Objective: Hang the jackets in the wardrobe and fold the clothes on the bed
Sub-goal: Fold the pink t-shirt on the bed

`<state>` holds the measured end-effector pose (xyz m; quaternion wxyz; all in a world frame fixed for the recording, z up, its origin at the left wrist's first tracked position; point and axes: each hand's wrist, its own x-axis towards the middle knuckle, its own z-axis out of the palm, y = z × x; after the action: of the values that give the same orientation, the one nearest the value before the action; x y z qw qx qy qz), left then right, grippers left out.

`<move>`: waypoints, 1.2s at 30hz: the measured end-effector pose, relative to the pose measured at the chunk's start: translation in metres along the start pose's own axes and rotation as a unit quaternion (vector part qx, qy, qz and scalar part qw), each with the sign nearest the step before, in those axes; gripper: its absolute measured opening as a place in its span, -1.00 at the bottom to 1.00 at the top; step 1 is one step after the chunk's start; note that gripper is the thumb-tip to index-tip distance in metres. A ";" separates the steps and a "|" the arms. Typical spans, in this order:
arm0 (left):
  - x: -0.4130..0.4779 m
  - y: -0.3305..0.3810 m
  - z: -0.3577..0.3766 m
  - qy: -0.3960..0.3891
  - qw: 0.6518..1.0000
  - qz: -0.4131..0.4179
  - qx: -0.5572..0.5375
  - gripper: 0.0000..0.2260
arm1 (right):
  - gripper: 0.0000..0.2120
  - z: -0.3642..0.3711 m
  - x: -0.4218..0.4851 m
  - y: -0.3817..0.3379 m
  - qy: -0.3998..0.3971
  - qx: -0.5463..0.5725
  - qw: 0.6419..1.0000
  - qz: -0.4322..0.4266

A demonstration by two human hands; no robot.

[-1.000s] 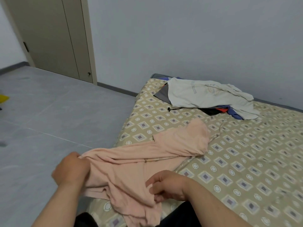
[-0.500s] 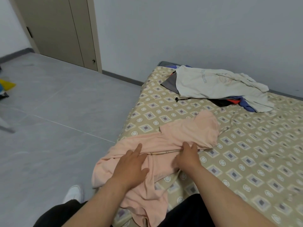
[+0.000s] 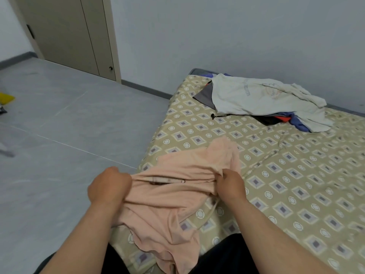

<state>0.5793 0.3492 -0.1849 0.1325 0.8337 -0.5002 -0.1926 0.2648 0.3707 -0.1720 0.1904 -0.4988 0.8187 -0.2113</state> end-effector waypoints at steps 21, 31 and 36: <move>-0.039 0.053 0.045 -0.255 0.871 0.168 -0.385 -0.86 | -0.57 0.016 -0.029 -0.034 -0.025 0.058 0.982 -0.179; 0.000 0.033 0.005 0.118 0.798 -0.075 -0.586 -0.71 | -0.89 0.023 -0.022 -0.030 -0.074 0.003 0.989 -0.125; 0.014 0.024 0.002 0.105 0.740 -0.140 -0.650 -0.73 | -0.88 0.021 -0.022 -0.031 -0.053 0.060 0.994 -0.069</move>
<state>0.5656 0.3259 -0.1794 0.6653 0.6209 -0.1147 -0.3983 0.3084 0.3746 -0.1703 0.2483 -0.5520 0.7571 -0.2458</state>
